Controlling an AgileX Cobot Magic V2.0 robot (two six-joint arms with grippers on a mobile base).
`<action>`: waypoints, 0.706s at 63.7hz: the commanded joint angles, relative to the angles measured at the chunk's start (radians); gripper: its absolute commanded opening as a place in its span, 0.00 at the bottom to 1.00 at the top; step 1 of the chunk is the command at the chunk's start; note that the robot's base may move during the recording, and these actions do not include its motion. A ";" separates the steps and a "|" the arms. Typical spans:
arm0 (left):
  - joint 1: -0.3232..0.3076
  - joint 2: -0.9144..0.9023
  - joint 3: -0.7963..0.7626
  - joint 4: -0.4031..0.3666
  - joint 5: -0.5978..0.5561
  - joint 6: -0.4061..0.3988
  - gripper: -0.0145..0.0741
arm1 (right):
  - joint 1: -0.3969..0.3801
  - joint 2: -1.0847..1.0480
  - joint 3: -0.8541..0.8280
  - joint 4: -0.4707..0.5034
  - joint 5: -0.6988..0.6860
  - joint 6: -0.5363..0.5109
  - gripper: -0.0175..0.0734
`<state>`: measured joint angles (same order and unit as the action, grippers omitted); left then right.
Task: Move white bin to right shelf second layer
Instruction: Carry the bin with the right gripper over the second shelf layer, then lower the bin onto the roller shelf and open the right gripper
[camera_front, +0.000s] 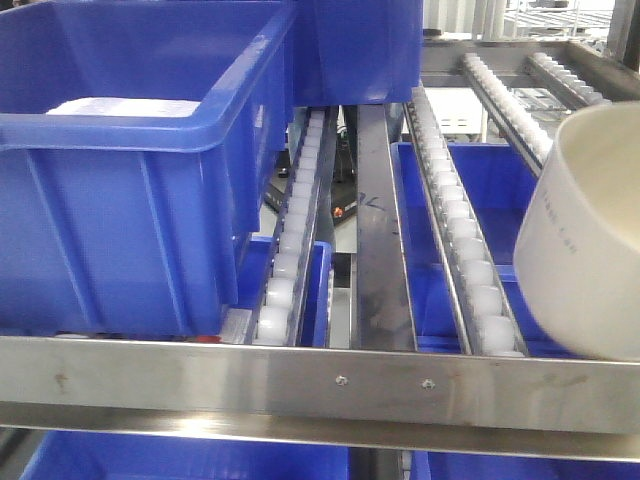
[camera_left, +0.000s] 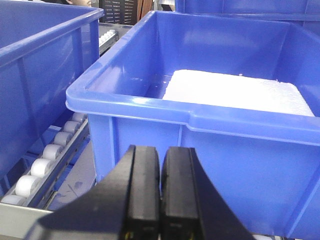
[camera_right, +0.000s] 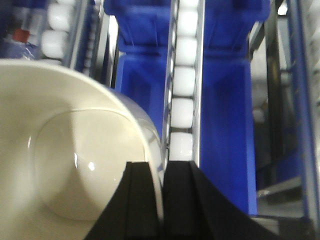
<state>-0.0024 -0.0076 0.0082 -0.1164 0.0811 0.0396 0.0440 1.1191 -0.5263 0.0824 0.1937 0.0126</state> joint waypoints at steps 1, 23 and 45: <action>-0.008 -0.016 0.028 -0.001 -0.081 -0.005 0.26 | -0.008 0.022 -0.040 0.016 -0.107 0.003 0.25; -0.008 -0.016 0.028 -0.001 -0.081 -0.005 0.26 | -0.008 0.048 -0.040 0.061 -0.194 0.003 0.49; -0.008 -0.016 0.028 -0.001 -0.081 -0.005 0.26 | -0.008 -0.026 -0.043 0.073 -0.194 0.003 0.57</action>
<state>-0.0024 -0.0076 0.0082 -0.1164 0.0811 0.0396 0.0421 1.1596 -0.5294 0.1467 0.0702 0.0149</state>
